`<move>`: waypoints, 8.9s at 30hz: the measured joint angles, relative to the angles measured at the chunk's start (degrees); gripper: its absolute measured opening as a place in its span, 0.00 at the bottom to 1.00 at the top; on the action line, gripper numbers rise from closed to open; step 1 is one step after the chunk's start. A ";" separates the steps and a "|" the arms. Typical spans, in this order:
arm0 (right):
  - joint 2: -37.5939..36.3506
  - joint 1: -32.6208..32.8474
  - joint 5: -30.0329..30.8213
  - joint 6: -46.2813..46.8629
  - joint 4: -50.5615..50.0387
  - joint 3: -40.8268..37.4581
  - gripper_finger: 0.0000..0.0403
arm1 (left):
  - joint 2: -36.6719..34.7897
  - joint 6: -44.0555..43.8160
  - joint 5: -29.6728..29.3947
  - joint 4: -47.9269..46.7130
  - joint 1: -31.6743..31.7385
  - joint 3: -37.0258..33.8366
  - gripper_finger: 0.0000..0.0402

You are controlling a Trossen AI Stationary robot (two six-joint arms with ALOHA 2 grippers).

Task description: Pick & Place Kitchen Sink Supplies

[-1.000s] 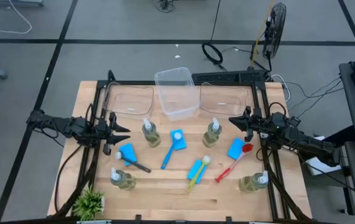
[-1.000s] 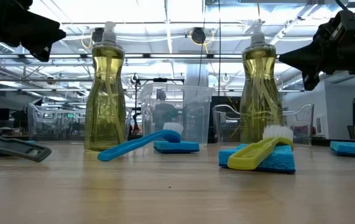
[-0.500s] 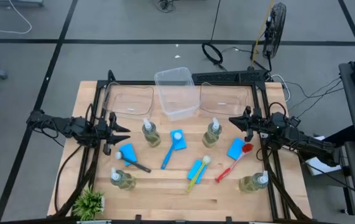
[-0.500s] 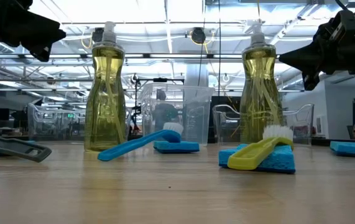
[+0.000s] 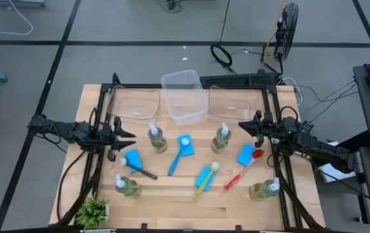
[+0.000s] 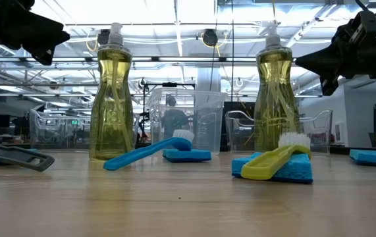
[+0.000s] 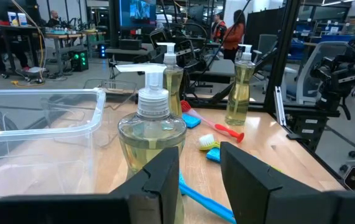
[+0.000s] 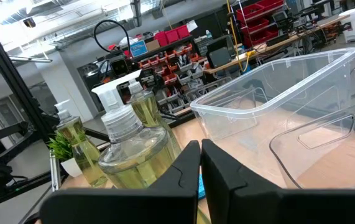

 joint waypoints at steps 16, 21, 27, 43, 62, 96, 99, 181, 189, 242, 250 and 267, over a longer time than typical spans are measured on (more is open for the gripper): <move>-0.02 0.00 -0.02 0.00 0.01 0.00 0.01 | -0.01 -0.01 0.00 0.00 0.01 0.00 0.30; -0.01 0.00 -0.02 0.00 0.06 0.02 0.01 | -0.02 -0.01 0.00 0.00 0.00 0.00 0.30; -0.01 -0.02 -0.01 0.00 0.17 0.01 0.01 | 0.00 -0.01 0.01 0.00 0.00 0.00 0.30; -0.02 -0.01 0.00 5.51 0.32 0.01 0.01 | -0.01 0.00 0.00 0.04 0.01 0.01 0.30; 0.00 0.00 0.00 6.87 0.34 0.01 0.01 | 0.00 0.00 -0.02 0.51 0.00 0.00 0.30; 21.25 0.00 -10.40 -8.56 3.43 22.49 0.59 | 0.00 -0.02 -0.06 3.99 0.02 0.00 0.30; 26.20 0.00 -10.71 -11.59 0.76 24.38 0.62 | 0.00 -0.02 -0.04 4.56 0.00 0.00 0.30; 48.35 6.01 -8.90 -13.10 13.06 27.08 0.23 | 0.00 -5.86 0.00 5.18 0.01 0.00 0.30; 48.39 6.01 -7.49 -9.85 16.57 26.95 0.23 | -0.01 -13.73 -0.02 5.24 0.01 0.00 0.30; 63.06 9.45 -10.72 -6.07 12.23 59.23 0.23 | 67.42 -0.39 -1.45 13.53 11.74 56.38 0.33; 63.04 10.51 -10.66 -7.37 11.84 59.23 0.23 | 75.59 -4.50 1.57 13.68 12.82 59.47 0.58; 63.88 10.49 -10.34 -8.83 9.63 59.23 0.23 | 83.44 -13.06 7.27 20.26 13.94 59.47 0.76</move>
